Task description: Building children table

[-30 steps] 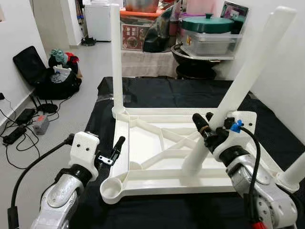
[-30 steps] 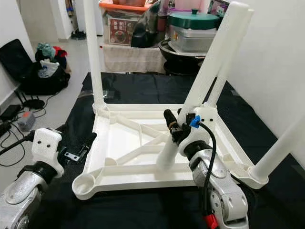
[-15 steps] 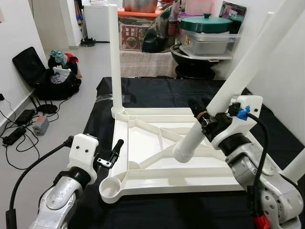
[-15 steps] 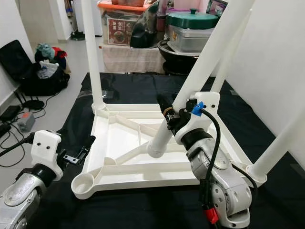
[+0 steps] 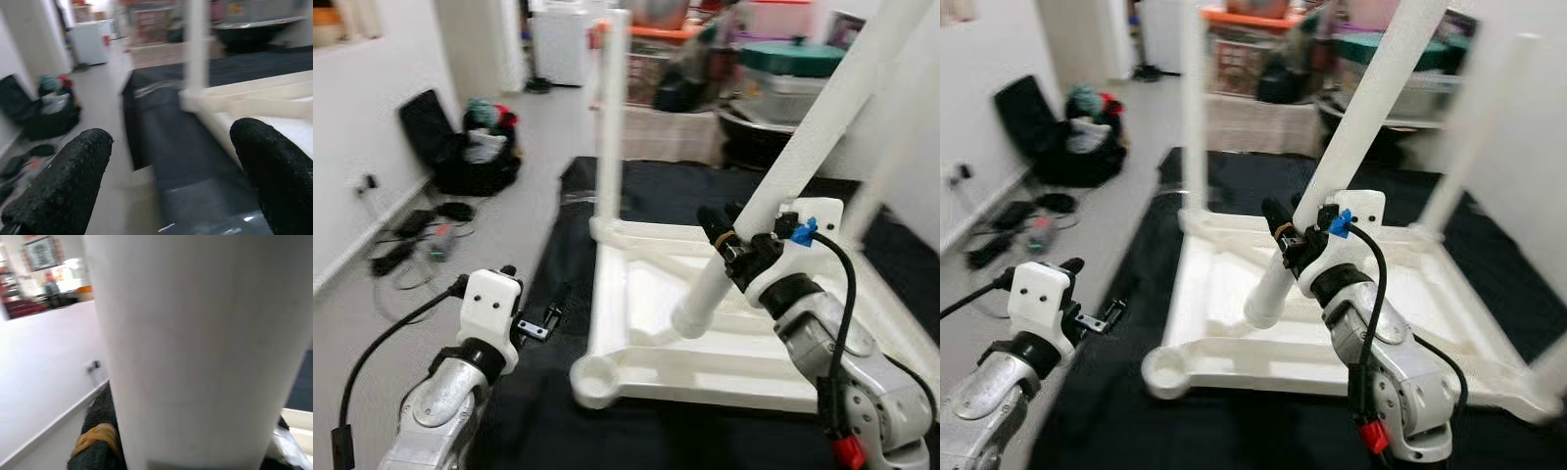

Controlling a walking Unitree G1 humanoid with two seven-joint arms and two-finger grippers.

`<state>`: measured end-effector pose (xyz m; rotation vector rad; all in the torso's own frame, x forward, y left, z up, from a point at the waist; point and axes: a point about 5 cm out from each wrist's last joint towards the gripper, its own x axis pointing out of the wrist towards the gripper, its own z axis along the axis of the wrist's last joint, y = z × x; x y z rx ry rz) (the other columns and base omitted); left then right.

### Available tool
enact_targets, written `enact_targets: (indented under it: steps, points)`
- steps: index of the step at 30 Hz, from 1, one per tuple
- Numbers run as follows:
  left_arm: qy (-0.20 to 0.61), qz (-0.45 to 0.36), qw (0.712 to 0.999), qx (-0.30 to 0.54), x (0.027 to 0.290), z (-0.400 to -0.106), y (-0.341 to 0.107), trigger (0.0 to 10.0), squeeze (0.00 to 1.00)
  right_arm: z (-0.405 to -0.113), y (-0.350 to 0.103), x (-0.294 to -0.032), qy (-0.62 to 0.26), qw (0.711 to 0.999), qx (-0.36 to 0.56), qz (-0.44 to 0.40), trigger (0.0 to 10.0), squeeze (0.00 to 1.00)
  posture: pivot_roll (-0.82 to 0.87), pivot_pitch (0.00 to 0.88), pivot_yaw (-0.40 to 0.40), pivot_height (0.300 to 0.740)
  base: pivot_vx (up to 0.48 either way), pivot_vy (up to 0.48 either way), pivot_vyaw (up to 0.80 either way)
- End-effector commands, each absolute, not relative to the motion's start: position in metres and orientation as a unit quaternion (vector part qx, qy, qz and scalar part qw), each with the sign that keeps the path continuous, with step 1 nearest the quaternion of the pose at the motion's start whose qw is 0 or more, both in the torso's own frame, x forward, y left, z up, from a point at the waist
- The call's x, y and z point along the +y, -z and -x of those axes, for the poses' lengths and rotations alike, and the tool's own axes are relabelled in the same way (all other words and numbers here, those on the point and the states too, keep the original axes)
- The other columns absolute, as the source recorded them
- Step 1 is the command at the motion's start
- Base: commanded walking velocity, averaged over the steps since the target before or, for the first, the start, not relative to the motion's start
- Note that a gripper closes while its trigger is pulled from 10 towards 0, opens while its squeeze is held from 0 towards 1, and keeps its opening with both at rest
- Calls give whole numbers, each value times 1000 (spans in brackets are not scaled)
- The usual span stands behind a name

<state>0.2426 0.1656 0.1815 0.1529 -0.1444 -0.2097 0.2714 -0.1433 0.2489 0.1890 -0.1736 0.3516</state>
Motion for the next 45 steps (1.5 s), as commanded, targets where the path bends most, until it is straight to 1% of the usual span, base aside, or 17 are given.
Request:
enact_targets:
  steps: [1,8,11,21,23,29,31,39,45]
  points:
    - [110,-78,989,-68,163,-244,-181,10000,0,-271,-247,-144,-177,977,-85,-86,10000,0,128,0,-97,740,0,0,800]
    - [103,-86,988,-71,165,-248,-182,10000,0,-271,-247,-142,-187,976,-81,-78,10000,0,126,0,-96,740,0,0,800]
    - [101,-90,989,-65,165,-250,-180,10000,0,-272,-248,-141,-185,976,-84,-80,10000,0,123,0,-96,740,0,-472,425]
    - [95,-86,990,-59,164,-251,-178,10000,0,-272,-248,-142,-178,977,-82,-83,10000,0,119,0,-97,740,0,-472,0]
    - [96,-85,990,-59,164,-251,-178,10000,0,-272,-248,-142,-179,977,-84,-76,10000,0,118,0,-94,740,0,-458,700]
    - [97,-78,990,-63,162,-253,-178,10000,0,-272,-248,-143,-180,977,-84,-71,10000,0,114,0,-91,740,0,0,667]
    - [96,-77,990,-64,162,-255,-178,10000,0,-272,-248,-143,-187,978,-83,-47,10000,0,114,0,-90,740,0,0,800]
    - [82,-80,992,-56,165,-256,-174,10000,0,-273,-246,-144,-188,977,-79,-60,10000,0,116,0,-93,740,0,0,800]
    - [55,-94,994,-14,177,-255,-159,10000,0,-273,-245,-145,-192,976,-80,-71,10000,0,119,0,-93,740,0,0,0]
